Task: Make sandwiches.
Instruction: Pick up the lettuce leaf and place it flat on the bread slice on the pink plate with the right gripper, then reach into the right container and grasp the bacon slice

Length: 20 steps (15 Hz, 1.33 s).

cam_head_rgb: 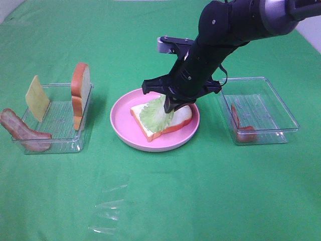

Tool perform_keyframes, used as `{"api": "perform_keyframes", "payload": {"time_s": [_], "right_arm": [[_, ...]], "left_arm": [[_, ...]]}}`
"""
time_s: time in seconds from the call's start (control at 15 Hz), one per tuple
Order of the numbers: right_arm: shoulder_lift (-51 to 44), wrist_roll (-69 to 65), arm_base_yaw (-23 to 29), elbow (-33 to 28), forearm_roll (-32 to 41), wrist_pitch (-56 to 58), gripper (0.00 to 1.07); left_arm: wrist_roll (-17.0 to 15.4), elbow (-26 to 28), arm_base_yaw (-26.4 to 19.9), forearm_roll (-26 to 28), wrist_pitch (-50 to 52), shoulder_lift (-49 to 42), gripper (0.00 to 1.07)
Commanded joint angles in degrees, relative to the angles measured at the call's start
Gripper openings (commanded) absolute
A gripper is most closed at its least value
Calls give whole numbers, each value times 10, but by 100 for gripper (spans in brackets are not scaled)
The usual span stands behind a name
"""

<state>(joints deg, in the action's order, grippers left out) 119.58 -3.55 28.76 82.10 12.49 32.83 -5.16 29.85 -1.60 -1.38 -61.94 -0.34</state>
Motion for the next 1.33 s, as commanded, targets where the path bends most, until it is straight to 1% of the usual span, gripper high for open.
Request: {"api": "perform_keyframes", "payload": {"time_s": [0.07, 0.13, 0.2, 0.33, 0.47, 0.53, 0.67, 0.73, 0.8, 0.93, 1.13, 1.33], "right_arm": [[-5, -8, -1, 1, -6, 7, 55], [-10, 5, -1, 1, -13, 16, 82], [-28, 36, -1, 15, -17, 50, 99], [-37, 36, -1, 56, -33, 107, 99], [-43, 36, -1, 138, -66, 205, 99], [-43, 36, -1, 186, -93, 264, 99], [-43, 36, -1, 264, -151, 354, 99], [-43, 36, -1, 277, -168, 367, 99], [-44, 28, -9, 315, -201, 406, 99], [-44, 36, -22, 319, -201, 429, 99], [-53, 36, -49, 317, -189, 433, 99], [-56, 32, -49, 317, -194, 433, 99]], "left_arm": [[0, -1, 2, 0, 1, -2, 100], [0, -1, 2, 0, 1, -2, 100], [0, -1, 2, 0, 1, -2, 100], [0, -1, 2, 0, 1, -2, 100], [0, -1, 2, 0, 1, -2, 100], [0, -1, 2, 0, 1, -2, 100], [0, -1, 2, 0, 1, -2, 100], [0, -1, 2, 0, 1, -2, 100], [0, -1, 2, 0, 1, -2, 100], [0, -1, 2, 0, 1, -2, 100], [0, -1, 2, 0, 1, -2, 100], [0, -1, 2, 0, 1, -2, 100]]}}
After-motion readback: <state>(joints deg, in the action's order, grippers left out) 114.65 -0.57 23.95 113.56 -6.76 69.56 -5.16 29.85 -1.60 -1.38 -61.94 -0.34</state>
